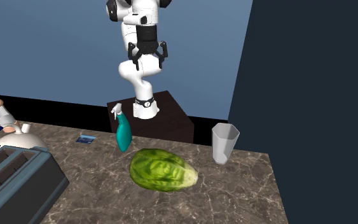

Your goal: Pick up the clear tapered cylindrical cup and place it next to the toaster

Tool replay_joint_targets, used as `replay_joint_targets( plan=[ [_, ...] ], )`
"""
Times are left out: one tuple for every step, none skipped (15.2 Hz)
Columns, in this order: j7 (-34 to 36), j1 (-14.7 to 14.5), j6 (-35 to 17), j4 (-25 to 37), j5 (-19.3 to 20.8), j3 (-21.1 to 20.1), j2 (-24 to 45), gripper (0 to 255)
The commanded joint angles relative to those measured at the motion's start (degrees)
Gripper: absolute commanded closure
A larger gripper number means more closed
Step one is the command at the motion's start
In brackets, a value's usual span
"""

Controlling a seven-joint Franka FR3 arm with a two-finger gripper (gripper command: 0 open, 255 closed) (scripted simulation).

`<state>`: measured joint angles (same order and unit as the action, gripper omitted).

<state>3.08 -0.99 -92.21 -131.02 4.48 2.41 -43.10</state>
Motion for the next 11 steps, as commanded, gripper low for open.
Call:
replay_joint_targets(
  plan=[
    [0.0, 0.0, 0.0, 0.0, 0.0, 0.0, 0.0, 0],
    [0.6, -0.3, -1.6, -0.3, -0.5, -0.3, 1.3, 0],
    [1.2, -0.5, -3.1, -0.6, -1.0, -0.6, 2.6, 0],
    [1.7, -0.8, -4.7, -0.8, -1.6, -0.9, 4.1, 0],
    [2.3, -1.0, -6.2, -0.9, -2.0, -1.3, 5.5, 0],
    [2.8, -1.3, -7.8, -1.0, -2.5, -1.6, 7.0, 0],
    [3.3, -1.6, -9.3, -0.9, -3.0, -1.9, 8.6, 0],
    [3.8, -1.8, -10.8, -0.8, -3.5, -2.2, 10.2, 0],
    [4.3, -2.1, -12.2, -0.6, -3.9, -2.5, 11.9, 0],
    [4.7, -2.4, -13.7, -0.4, -4.4, -2.8, 13.5, 0],
    [5.2, -2.6, -15.1, -0.1, -4.8, -3.1, 15.3, 0]
  ],
)
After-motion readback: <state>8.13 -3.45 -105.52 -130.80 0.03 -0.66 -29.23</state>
